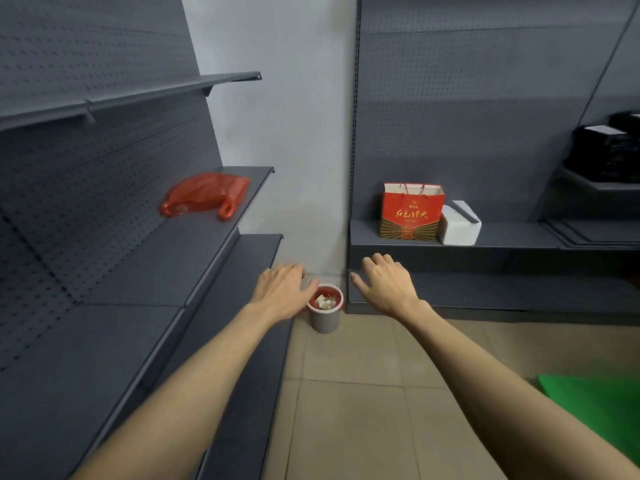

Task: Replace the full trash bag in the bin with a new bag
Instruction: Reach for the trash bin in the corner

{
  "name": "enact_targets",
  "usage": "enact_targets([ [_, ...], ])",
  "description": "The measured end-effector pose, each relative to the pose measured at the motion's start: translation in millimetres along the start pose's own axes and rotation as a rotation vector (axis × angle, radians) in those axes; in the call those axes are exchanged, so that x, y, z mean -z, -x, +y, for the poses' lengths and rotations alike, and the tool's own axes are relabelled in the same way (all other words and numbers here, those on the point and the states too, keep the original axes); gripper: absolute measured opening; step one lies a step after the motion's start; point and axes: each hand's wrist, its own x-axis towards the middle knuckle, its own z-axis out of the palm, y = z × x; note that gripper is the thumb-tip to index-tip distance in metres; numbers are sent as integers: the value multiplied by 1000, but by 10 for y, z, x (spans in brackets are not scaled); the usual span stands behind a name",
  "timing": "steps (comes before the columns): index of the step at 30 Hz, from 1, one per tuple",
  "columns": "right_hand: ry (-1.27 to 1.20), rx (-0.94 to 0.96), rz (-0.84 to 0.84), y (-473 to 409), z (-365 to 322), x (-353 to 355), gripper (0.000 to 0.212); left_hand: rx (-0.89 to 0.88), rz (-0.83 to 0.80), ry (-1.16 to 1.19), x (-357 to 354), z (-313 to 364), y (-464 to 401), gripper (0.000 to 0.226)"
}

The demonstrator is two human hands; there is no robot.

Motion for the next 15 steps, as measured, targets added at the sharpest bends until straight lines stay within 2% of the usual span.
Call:
enact_targets([
  [15, -33, -33, -108, -2021, 488, -1030, 43, 9, -4, 47, -922, -632, -2180, 44],
])
